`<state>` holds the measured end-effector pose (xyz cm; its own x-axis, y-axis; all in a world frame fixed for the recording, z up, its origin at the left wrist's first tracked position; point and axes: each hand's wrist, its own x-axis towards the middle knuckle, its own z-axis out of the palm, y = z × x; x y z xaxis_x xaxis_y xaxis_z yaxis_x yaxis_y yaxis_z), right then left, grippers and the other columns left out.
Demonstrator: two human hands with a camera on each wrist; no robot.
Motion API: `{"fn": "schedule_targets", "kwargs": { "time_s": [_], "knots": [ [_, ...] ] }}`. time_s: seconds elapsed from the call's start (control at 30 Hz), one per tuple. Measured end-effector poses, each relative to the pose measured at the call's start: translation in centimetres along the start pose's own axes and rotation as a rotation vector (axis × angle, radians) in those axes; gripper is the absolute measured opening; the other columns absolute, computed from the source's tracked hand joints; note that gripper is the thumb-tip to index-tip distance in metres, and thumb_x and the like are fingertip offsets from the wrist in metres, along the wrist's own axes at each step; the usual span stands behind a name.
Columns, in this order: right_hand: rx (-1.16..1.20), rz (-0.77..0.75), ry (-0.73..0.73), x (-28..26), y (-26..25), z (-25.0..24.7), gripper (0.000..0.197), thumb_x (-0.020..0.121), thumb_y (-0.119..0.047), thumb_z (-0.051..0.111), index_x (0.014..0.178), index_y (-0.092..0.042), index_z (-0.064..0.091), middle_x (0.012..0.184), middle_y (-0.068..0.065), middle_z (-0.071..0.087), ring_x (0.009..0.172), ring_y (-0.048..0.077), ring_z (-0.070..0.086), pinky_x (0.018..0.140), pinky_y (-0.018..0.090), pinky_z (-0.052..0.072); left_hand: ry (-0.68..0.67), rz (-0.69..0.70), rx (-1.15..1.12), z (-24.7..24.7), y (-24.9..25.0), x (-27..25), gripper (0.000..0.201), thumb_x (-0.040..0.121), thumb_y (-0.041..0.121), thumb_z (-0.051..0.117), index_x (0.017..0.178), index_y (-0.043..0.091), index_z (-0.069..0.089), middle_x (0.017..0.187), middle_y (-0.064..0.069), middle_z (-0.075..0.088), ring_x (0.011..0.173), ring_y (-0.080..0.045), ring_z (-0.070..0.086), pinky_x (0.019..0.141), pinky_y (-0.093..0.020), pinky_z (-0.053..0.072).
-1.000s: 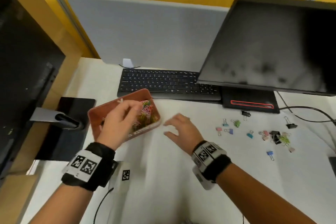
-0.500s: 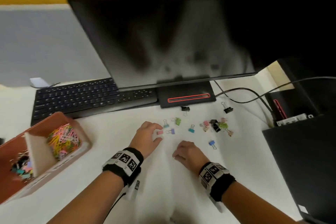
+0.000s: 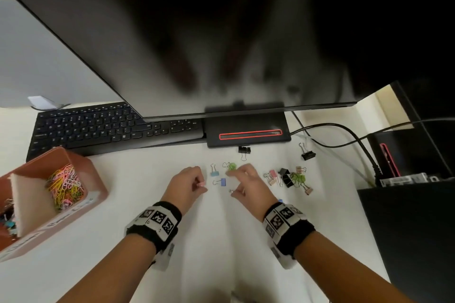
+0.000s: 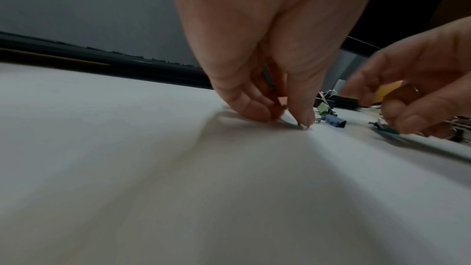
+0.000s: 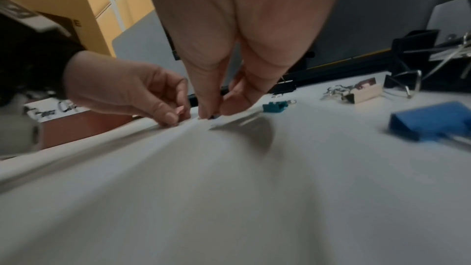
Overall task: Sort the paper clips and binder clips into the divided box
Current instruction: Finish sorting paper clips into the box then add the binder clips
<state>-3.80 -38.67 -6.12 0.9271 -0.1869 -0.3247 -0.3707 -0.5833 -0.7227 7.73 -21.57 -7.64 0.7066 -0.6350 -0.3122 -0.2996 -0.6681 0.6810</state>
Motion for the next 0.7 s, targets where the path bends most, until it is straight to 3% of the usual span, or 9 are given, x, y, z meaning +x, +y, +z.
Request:
{"fn": "schedule_targets", "kwargs": {
  "time_s": [0.1, 0.2, 0.3, 0.37, 0.47, 0.53, 0.63, 0.7],
  "knots": [
    [0.008, 0.013, 0.017, 2.2, -0.6, -0.7, 0.055, 0.081, 0.001, 0.062, 0.13, -0.021, 0.048, 0.13, 0.0, 0.035, 0.075, 0.017, 0.056, 0.089, 0.025, 0.049, 0.016, 0.053, -0.024, -0.4, 0.4, 0.9, 0.03, 0.072, 0.001, 0.071, 0.071, 0.022, 0.05, 0.085, 0.004, 0.047, 0.067, -0.011, 0.052, 0.063, -0.012, 0.037],
    [-0.048, 0.041, -0.029, 3.8, -0.9, -0.2, 0.049, 0.081, 0.0, 0.061, 0.126, -0.018, 0.054, 0.131, 0.006, 0.038, 0.08, 0.016, 0.05, 0.093, 0.031, 0.047, -0.079, 0.114, -0.009, -0.6, 1.5, 2.0, 0.035, 0.075, -0.002, 0.066, 0.101, 0.019, 0.06, 0.102, 0.005, 0.04, 0.073, -0.014, 0.053, 0.068, -0.007, 0.041],
    [-0.094, 0.08, -0.001, 4.2, -0.3, 0.2, 0.03, 0.083, 0.0, 0.059, 0.111, -0.011, 0.063, 0.123, 0.01, 0.044, 0.086, 0.023, 0.055, 0.094, 0.035, 0.046, -0.207, 0.142, 0.097, -0.5, 1.9, 3.0, 0.042, 0.078, 0.0, 0.065, 0.116, 0.015, 0.06, 0.111, 0.001, 0.035, 0.073, -0.015, 0.05, 0.079, -0.016, 0.043],
    [-0.118, 0.116, 0.028, 3.7, 0.2, 0.1, 0.021, 0.085, -0.003, 0.057, 0.103, -0.011, 0.064, 0.122, 0.008, 0.045, 0.092, 0.025, 0.058, 0.094, 0.032, 0.047, -0.211, 0.139, 0.143, -0.5, 1.8, 3.3, 0.034, 0.077, 0.001, 0.067, 0.109, 0.012, 0.064, 0.112, 0.0, 0.034, 0.07, -0.014, 0.048, 0.078, -0.017, 0.041],
    [-0.131, 0.103, 0.042, 2.4, 0.8, 0.0, 0.021, 0.085, -0.004, 0.055, 0.102, -0.011, 0.065, 0.116, 0.008, 0.051, 0.094, 0.026, 0.06, 0.093, 0.034, 0.048, -0.166, 0.115, 0.166, -0.5, 1.2, 2.8, 0.016, 0.076, 0.001, 0.068, 0.089, 0.008, 0.064, 0.108, 0.002, 0.037, 0.069, -0.013, 0.047, 0.069, -0.007, 0.033],
    [-0.104, 0.058, 0.047, 1.6, 0.7, -0.1, 0.023, 0.085, -0.003, 0.056, 0.104, -0.01, 0.066, 0.113, 0.008, 0.055, 0.094, 0.025, 0.06, 0.093, 0.034, 0.048, -0.131, 0.09, 0.151, -0.5, 0.8, 2.3, 0.015, 0.074, 0.0, 0.068, 0.084, 0.01, 0.063, 0.105, 0.003, 0.038, 0.07, -0.014, 0.048, 0.066, -0.006, 0.031],
    [-0.073, -0.036, 0.08, 1.3, -0.4, 0.5, 0.022, 0.085, -0.002, 0.057, 0.102, -0.01, 0.069, 0.109, 0.009, 0.055, 0.094, 0.022, 0.059, 0.089, 0.027, 0.046, -0.099, 0.079, 0.137, -0.8, 0.2, 1.2, 0.018, 0.074, -0.001, 0.067, 0.08, 0.015, 0.059, 0.102, 0.004, 0.042, 0.065, -0.009, 0.046, 0.07, -0.014, 0.036],
    [-0.084, 0.002, 0.042, 1.8, -1.3, 1.2, 0.023, 0.087, -0.007, 0.055, 0.108, -0.009, 0.065, 0.106, 0.006, 0.053, 0.092, 0.022, 0.056, 0.088, 0.028, 0.046, -0.054, 0.085, 0.106, -1.0, -0.4, 0.2, 0.02, 0.073, -0.002, 0.066, 0.078, 0.015, 0.058, 0.094, 0.004, 0.045, 0.064, -0.006, 0.046, 0.067, -0.014, 0.037]
  ]
}}
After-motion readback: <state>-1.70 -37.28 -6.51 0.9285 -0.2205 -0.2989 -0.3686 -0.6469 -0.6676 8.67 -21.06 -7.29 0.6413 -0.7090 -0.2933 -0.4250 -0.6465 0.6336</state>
